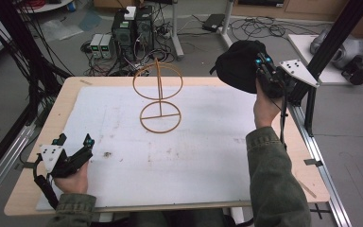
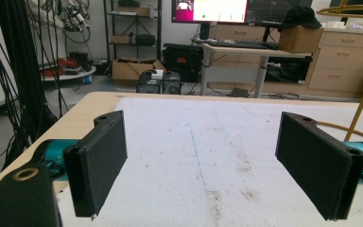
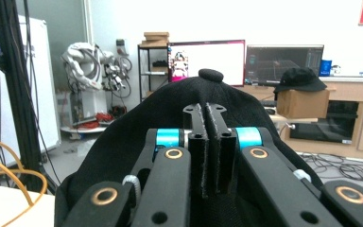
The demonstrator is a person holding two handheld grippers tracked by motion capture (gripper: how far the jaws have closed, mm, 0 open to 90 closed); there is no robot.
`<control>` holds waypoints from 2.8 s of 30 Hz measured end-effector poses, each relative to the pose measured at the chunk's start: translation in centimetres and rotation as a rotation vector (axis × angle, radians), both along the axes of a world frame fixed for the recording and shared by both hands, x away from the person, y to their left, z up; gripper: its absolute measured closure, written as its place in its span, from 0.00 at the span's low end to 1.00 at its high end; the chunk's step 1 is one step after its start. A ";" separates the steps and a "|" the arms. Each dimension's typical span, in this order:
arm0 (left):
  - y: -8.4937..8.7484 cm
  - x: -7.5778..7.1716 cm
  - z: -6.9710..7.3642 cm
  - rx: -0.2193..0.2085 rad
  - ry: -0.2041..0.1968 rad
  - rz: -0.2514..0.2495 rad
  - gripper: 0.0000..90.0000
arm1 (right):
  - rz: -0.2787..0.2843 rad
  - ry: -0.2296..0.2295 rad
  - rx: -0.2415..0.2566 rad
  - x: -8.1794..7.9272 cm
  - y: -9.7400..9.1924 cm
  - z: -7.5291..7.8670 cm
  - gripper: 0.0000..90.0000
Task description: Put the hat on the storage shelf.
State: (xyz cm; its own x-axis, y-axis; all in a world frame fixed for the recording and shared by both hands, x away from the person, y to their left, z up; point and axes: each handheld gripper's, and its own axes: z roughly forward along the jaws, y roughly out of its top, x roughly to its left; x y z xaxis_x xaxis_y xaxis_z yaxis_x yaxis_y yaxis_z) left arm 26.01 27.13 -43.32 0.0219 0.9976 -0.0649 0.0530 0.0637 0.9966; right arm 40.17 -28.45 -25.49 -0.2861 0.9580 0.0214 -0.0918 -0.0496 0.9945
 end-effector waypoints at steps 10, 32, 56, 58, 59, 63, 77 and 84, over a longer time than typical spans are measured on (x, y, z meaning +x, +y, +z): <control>0.0 0.0 0.0 -0.001 -0.001 0.000 0.20 | 0.067 -0.026 0.008 -0.3 2.2 1.0 0.98; -0.1 0.2 -0.1 -0.002 0.004 -0.011 0.20 | 0.217 -0.078 0.075 -0.1 10.0 2.6 0.98; -0.2 0.4 -0.2 -0.009 0.005 -0.025 0.20 | 0.325 -0.104 0.114 1.0 17.2 1.7 0.98; -0.1 0.4 -0.2 -0.007 -0.002 -0.034 0.19 | 0.331 -0.105 0.108 1.1 17.6 1.6 0.98; -0.2 0.3 -0.1 -0.001 0.000 -0.038 0.19 | 0.339 -0.102 0.107 1.1 17.8 1.5 0.98; -0.2 0.4 -0.2 0.000 -0.003 -0.038 0.19 | 0.348 -0.096 0.101 1.2 18.4 1.4 0.98; -0.1 0.5 -0.2 -0.005 -0.003 -0.031 0.20 | 0.392 -0.071 0.063 1.6 21.3 0.6 0.98; -0.1 0.4 -0.2 -0.004 -0.002 -0.033 0.20 | 0.411 -0.030 0.026 1.7 22.4 -1.0 0.98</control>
